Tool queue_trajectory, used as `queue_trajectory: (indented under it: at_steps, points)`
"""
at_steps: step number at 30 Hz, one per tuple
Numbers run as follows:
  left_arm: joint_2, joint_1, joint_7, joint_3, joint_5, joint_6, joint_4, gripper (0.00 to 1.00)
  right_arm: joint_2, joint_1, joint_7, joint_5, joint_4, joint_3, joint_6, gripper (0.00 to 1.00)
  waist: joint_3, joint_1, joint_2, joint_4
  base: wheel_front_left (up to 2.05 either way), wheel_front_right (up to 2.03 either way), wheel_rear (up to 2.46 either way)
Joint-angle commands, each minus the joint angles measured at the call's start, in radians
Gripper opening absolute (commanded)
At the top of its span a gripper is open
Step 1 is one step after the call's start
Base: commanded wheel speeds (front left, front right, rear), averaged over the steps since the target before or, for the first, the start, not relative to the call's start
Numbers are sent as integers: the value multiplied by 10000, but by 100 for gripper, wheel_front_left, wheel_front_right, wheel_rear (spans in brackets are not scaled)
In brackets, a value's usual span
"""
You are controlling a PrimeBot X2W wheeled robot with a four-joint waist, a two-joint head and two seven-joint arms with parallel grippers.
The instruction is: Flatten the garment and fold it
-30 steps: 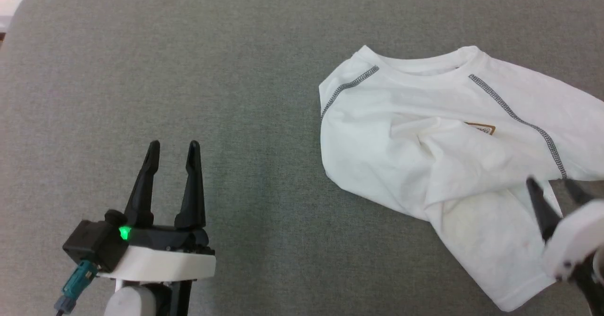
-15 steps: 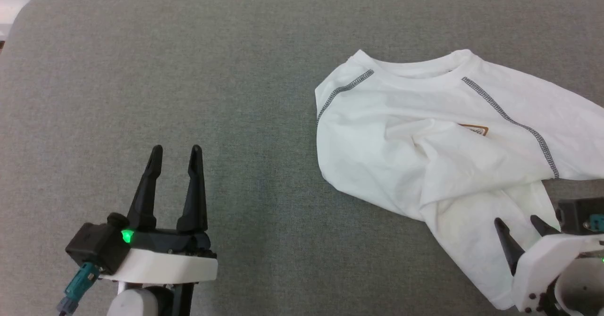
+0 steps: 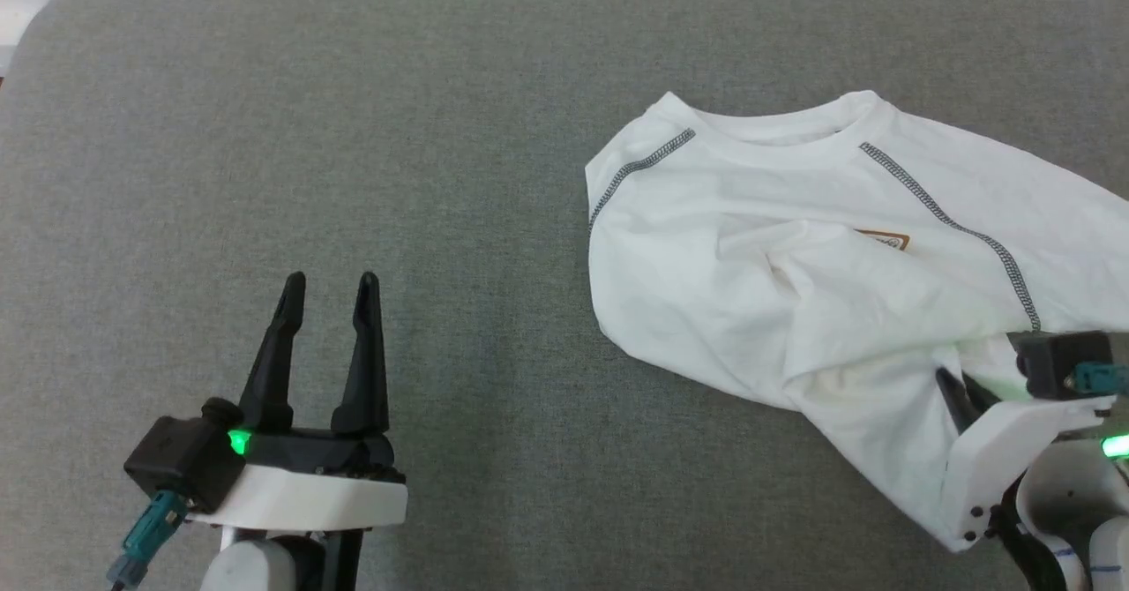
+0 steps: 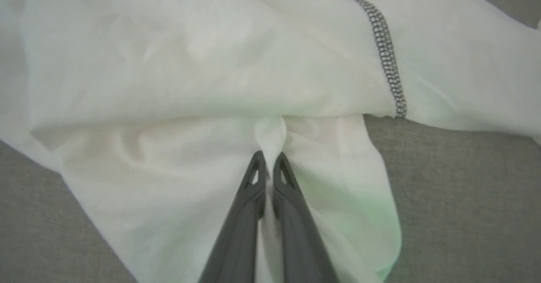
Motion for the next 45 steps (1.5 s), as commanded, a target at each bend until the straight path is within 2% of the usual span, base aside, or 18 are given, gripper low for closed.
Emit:
queue_trajectory:
  at_steps: [1, 4, 6, 12, 16, 20, 21, 22, 23, 29, 35, 40, 45]
  points:
    - [-14, 43, -47, 34, -8, 3, -22, 100, 40, -211, -74, 53, -134, -52, -11, 0, 3, 0, 0, -27, 0, 0, 0]
    - [-14, 50, -47, 21, -41, 15, -27, 100, 276, -332, -102, 294, -651, -458, -11, 0, 20, 0, 0, -97, 0, 0, 0]
    - [-14, 39, -47, -21, -65, 30, -28, 100, 475, -360, -111, 509, -1002, -1075, -11, 0, 28, 0, 0, -129, 0, 0, 0]
    - [-14, 8, -47, -128, -153, 75, -41, 100, 818, 149, -99, 687, -1810, -4051, -11, 0, 66, 0, 0, -106, 0, 0, 0]
    - [-14, 34, -47, -101, -196, 95, -35, 100, 887, 916, 130, 586, -1568, -5420, -11, 0, 105, 0, 0, -90, 0, 0, 0]
    - [-14, 51, -47, -77, -178, 94, 14, 100, 896, 1353, 26, 463, -524, -5580, -11, 0, 109, 0, 0, -144, 0, 0, 0]
    - [-14, 43, -47, -82, -162, 93, 28, 100, 896, 1323, -126, 438, -298, -5482, -11, 16, 97, 0, 0, -164, 0, 0, 0]
    - [-14, 35, -47, -79, -141, 90, 37, 100, 897, 1225, -309, 472, -129, -5381, -11, 82, 82, 0, 0, -187, 0, 0, 0]
    - [-14, 30, -47, -63, -117, 88, 39, 100, 897, 1097, -504, 527, -18, -5242, -11, 100, 62, 0, 0, -216, 0, 0, 0]
    - [-14, 66, -47, 38, 1, 67, 3, 100, 899, 363, -2112, 805, -896, -4536, -11, 100, -70, 0, 0, -329, 0, 0, 0]
    - [-14, 191, -47, 53, -11, 69, -160, 100, 899, 233, -4935, 952, -2368, -3640, -11, 100, -147, 0, 0, -350, 0, 0, 0]
    - [-14, 427, -47, 17, -53, 98, -428, 100, 899, 864, -7152, 1123, -1814, -2608, -11, 100, -185, 0, 0, -324, 0, 0, 0]
    - [-14, 650, -47, -145, 42, 95, -440, 100, 900, 1099, -7664, 1310, -934, -1967, -11, 100, -241, 0, 0, -345, 0, 0, 0]
